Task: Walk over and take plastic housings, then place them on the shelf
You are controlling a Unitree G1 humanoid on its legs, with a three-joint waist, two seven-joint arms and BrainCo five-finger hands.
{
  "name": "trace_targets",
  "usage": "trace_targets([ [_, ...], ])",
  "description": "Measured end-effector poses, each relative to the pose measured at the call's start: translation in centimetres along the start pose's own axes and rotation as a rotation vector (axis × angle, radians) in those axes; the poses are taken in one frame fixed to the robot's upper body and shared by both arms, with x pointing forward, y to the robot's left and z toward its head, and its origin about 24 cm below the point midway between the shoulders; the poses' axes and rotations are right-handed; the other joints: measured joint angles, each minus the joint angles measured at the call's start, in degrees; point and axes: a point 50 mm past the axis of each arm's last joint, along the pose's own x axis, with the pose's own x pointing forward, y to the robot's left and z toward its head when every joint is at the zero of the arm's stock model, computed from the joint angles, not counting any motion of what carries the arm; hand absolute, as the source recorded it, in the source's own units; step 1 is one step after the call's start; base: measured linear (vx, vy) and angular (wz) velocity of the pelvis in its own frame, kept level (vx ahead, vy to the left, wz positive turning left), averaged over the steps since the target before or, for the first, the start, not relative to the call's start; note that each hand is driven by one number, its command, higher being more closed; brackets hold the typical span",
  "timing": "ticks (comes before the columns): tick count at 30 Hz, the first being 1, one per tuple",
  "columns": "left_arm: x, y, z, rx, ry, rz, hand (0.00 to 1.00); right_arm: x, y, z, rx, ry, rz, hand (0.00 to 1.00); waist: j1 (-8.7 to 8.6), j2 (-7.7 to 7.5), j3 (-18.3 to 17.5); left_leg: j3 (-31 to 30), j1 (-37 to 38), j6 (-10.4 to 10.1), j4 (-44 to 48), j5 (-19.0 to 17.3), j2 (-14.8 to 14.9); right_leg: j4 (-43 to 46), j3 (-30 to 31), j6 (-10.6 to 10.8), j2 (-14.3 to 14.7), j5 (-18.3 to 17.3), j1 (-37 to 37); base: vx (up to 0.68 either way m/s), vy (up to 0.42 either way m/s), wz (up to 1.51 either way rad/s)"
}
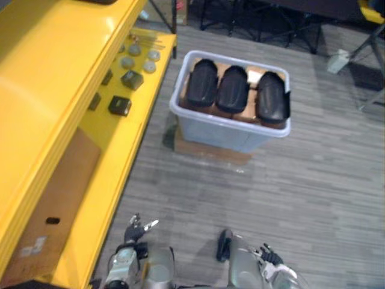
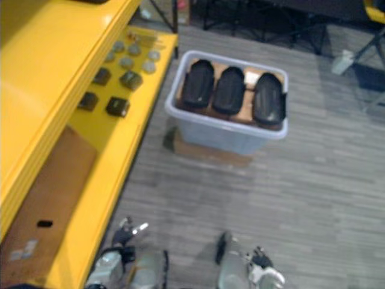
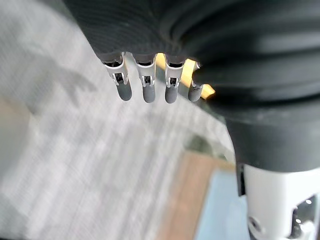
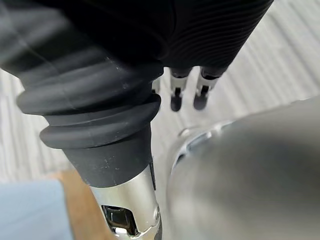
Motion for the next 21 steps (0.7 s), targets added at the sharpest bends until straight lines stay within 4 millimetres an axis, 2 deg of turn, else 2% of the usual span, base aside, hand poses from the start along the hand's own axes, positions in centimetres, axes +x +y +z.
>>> trace_targets([
  [1, -0.1, -1.3, -0.2, -0.02, 0.01, -0.028, 0.0, -0.1, -0.4, 0.0, 0.012, 0.0, -0.012, 0.0, -0.42, 0.79, -0.5, -0.1, 1.3, -0.5, -2.1, 0.4, 0.8, 1.2, -0.2, -0.9, 0.9, -1.5, -0.1, 0.32, -0.212, -0.17],
  [3, -0.2, -2.5, -0.5, -0.027, 0.034, -0.055, 0.0, -0.1, -0.8, 0.1, 0.028, 0.001, -0.024, 0.0, -0.74, 1.35, -0.7, -0.2, 4.0, -1.6, -5.0, 0.9, 0.9, 4.3, -0.1, -1.4, 0.6, -4.1, 0.0, 0.28, -0.155, 0.08],
  [4, -0.4, -2.9, -1.0, -0.015, 0.063, -0.067, 0.0, -0.2, -1.1, 0.0, 0.024, 0.007, -0.024, 0.0, -1.21, 1.59, -0.8, -0.4, 6.2, -2.0, -6.4, 1.2, 0.7, 6.8, -0.1, -1.2, 0.0, -6.6, 0.9, 0.29, -0.148, 0.33],
  [6, -1.0, -2.5, -2.7, -0.006, 0.13, -0.043, 0.0, -0.3, -1.6, -0.6, -0.003, 0.042, -0.035, 0.0, -1.44, 1.38, -2.6, -0.9, 7.7, -1.8, -5.7, 1.5, -0.4, 11.9, 0.3, -0.1, -1.8, -11.8, 1.0, 0.23, -0.12, 0.38],
  [7, -1.6, -1.9, -4.3, -0.005, 0.195, -0.005, 0.0, -0.4, -1.8, -0.8, -0.023, 0.054, -0.042, 0.0, -1.74, 1.62, -3.9, -2.2, 5.4, -1.0, -1.0, 2.0, -0.8, 13.4, 0.1, 0.3, -2.3, -14.5, 1.0, 0.17, -0.127, 0.32],
  [8, -1.9, -1.5, -4.9, -0.008, 0.221, 0.013, 0.0, -0.4, -2.1, -0.8, -0.032, 0.055, -0.052, 0.0, -1.92, 2.13, -4.7, -3.1, 3.1, -0.1, 2.9, 2.9, -0.8, 13.7, -0.4, 0.4, -2.2, -15.5, 1.2, 0.2, -0.163, 0.37],
  [9, -1.9, -1.2, -5.1, -0.032, 0.231, 0.035, 0.0, -0.5, -2.9, -0.6, -0.048, 0.054, -0.082, 0.0, -1.97, 2.96, -5.1, -4.3, -1.1, 1.0, 11.0, 7.3, -0.1, 13.6, -1.4, 0.3, -2.0, -16.5, 2.5, 0.13, -0.105, 0.24],
  [10, -2.0, -0.9, -5.2, -0.031, 0.237, 0.049, 0.0, -0.6, -3.1, -0.5, -0.062, 0.054, -0.09, 0.0, -1.76, 3.4, -5.2, -4.9, -2.4, 0.4, 13.8, 10.2, 0.1, 13.1, -1.6, 0.0, -1.7, -16.8, 3.5, 0.24, -0.144, 0.17],
  [11, -2.4, 0.5, -6.2, -0.014, 0.272, 0.096, 0.0, -0.6, -3.4, -0.5, -0.08, 0.048, -0.104, 0.0, -1.86, 4.29, -5.2, -6.4, -3.7, -1.8, 18.4, 18.8, 0.5, 9.4, -1.9, -0.4, -0.4, -16.6, 7.9, 0.17, -0.088, -0.01],
  [12, -2.8, 1.2, -6.9, -0.031, 0.297, 0.125, 0.0, -0.6, -3.4, -0.6, -0.079, 0.041, -0.109, 0.0, -1.85, 3.86, -5.1, -6.9, -4.6, -3.0, 19.8, 22.8, 0.4, 7.2, -2.0, -0.9, -0.5, -15.7, 9.4, 0.31, -0.078, -0.1],
  [13, -3.0, 2.0, -7.0, -0.065, 0.294, 0.162, 0.0, -0.6, -3.1, -0.7, -0.085, 0.038, -0.105, 0.0, -1.82, 4.33, -5.1, -6.1, -6.2, -2.7, 20.8, 18.7, 0.2, 3.4, -2.1, -1.3, 0.0, -14.3, 12.0, 0.23, -0.023, -0.14],
  [14, -2.8, 1.8, -6.8, -0.081, 0.286, 0.163, 0.0, -0.4, -2.9, -0.2, -0.098, 0.018, -0.103, 0.0, -1.83, 4.55, -4.9, -4.3, -8.5, -2.6, 17.5, 14.0, -0.6, 0.6, -2.1, -1.3, -0.2, -13.3, 13.3, 0.32, -0.014, -0.11],
  [15, -2.8, 1.8, -6.8, -0.09, 0.284, 0.163, 0.0, -0.4, -2.8, 0.0, -0.098, 0.009, -0.102, 0.0, -1.84, 4.34, -4.8, -2.9, -9.7, -2.4, 14.1, 12.7, -1.5, -0.4, -2.1, -1.1, -0.7, -13.0, 13.5, 0.23, 0.026, -0.03],
  [16, -2.5, 1.6, -6.3, -0.114, 0.265, 0.163, 0.0, -0.3, -2.5, 0.3, -0.095, -0.01, -0.107, 0.0, -1.82, 3.66, -4.1, -0.3, -11.1, -1.9, 5.0, 12.3, -3.5, -1.2, -2.2, -0.5, -1.7, -12.6, 14.0, 0.22, 0.052, -0.04],
  [17, -2.3, 1.5, -6.0, -0.116, 0.251, 0.16, 0.0, -0.2, -2.3, 0.5, -0.094, -0.022, -0.105, 0.0, -1.72, 3.5, -3.7, 0.5, -11.3, -1.8, -0.5, 13.1, -4.3, -1.4, -2.2, -0.3, -2.1, -12.6, 14.2, 0.21, 0.1, -0.1],
  [18, -2.2, 1.4, -5.8, -0.12, 0.242, 0.157, 0.0, 0.0, -2.1, 1.4, -0.1, -0.053, -0.105, 0.0, -1.79, 4.36, -3.0, 1.4, -11.2, 0.5, -11.6, 19.9, -4.8, -1.4, -2.1, 0.2, -1.4, -12.8, 14.7, 0.18, 0.123, -0.19],
  [19, -1.7, 1.3, -4.8, -0.123, 0.209, 0.15, 0.0, 0.3, -1.1, 2.0, -0.097, -0.081, -0.088, 0.0, -1.16, 2.65, -1.5, 2.8, -10.2, 1.2, -11.8, 19.8, -5.8, -1.6, -0.9, 1.3, -2.2, -13.2, 14.8, 0.15, 0.123, -0.17],
  [20, -1.4, 1.6, -4.3, -0.116, 0.19, 0.15, 0.0, 0.4, -0.3, 2.3, -0.093, -0.096, -0.07, 0.0, -0.91, 1.67, -0.9, 3.0, -10.2, 1.3, -12.7, 19.9, -6.3, -2.2, -1.0, 1.4, -2.7, -13.1, 14.6, 0.13, 0.094, -0.04],
  [21, -0.9, 1.9, -3.0, -0.086, 0.14, 0.139, 0.0, 0.6, 0.7, 2.9, -0.087, -0.127, -0.051, 0.0, -0.72, 0.04, 0.2, 3.0, -10.6, 1.6, -13.3, 20.2, -7.2, -3.3, -1.3, 1.6, -3.3, -13.0, 14.6, 0.12, 0.071, 0.16],
])
